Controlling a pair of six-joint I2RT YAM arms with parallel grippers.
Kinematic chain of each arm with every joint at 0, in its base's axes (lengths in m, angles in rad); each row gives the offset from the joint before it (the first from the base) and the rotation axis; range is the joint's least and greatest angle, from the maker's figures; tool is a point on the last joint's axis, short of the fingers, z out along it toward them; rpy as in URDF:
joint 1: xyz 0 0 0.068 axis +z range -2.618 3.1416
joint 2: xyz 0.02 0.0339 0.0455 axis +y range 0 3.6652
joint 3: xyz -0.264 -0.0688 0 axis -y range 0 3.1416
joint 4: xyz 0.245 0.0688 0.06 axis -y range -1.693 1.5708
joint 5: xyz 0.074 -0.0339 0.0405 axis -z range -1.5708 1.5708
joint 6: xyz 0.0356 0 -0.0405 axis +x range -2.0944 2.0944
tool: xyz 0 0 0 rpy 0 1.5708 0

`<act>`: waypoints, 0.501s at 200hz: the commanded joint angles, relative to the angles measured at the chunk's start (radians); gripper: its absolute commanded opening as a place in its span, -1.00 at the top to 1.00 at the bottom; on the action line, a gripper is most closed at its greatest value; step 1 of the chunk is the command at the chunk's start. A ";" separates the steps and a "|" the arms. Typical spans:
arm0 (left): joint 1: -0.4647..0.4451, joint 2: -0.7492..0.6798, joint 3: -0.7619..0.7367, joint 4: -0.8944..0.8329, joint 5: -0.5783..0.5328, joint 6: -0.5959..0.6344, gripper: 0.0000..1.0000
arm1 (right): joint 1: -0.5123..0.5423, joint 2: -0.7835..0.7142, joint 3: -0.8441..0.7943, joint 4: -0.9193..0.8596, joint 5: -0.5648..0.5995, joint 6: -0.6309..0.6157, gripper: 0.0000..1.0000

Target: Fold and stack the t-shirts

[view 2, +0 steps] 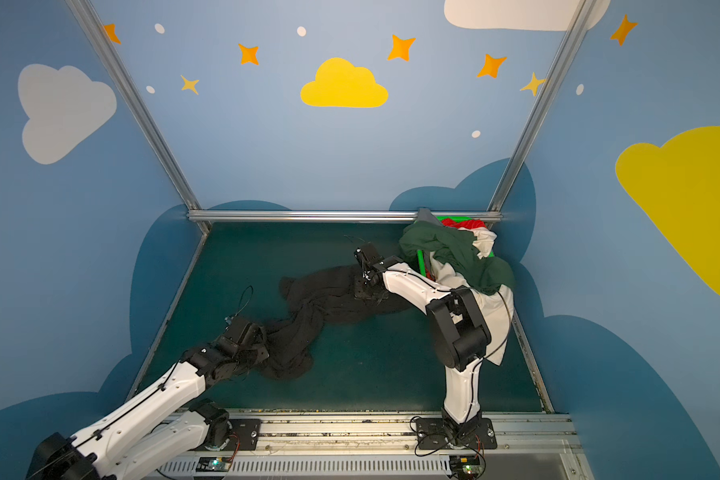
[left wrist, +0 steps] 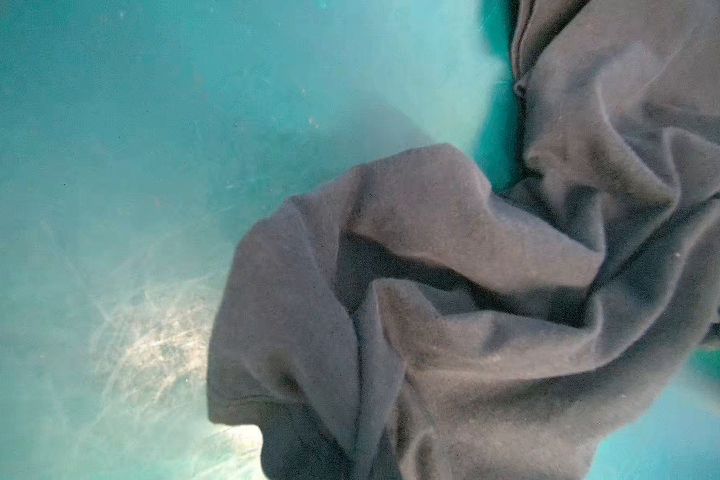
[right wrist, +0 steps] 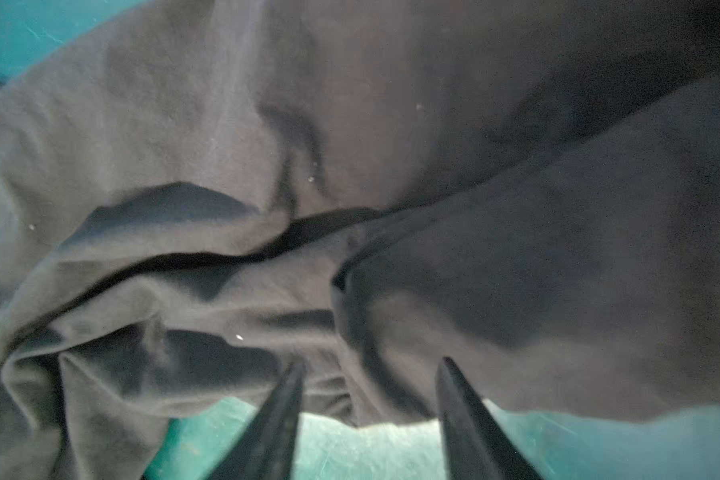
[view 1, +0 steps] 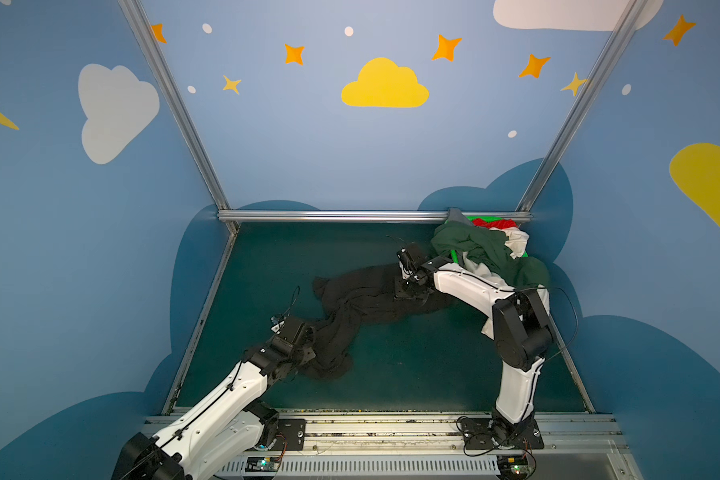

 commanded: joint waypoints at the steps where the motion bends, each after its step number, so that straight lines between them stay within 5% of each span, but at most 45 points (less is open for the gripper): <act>1: 0.000 -0.018 -0.002 -0.013 -0.007 -0.005 0.93 | 0.015 0.048 0.079 -0.059 0.008 -0.049 -0.10; 41: -0.002 -0.028 0.003 -0.015 -0.009 0.001 0.93 | 0.018 0.135 0.147 -0.135 0.155 -0.071 0.10; 100: 0.000 -0.042 -0.013 -0.007 -0.019 -0.004 0.93 | 0.028 0.180 0.171 -0.150 0.089 -0.088 0.14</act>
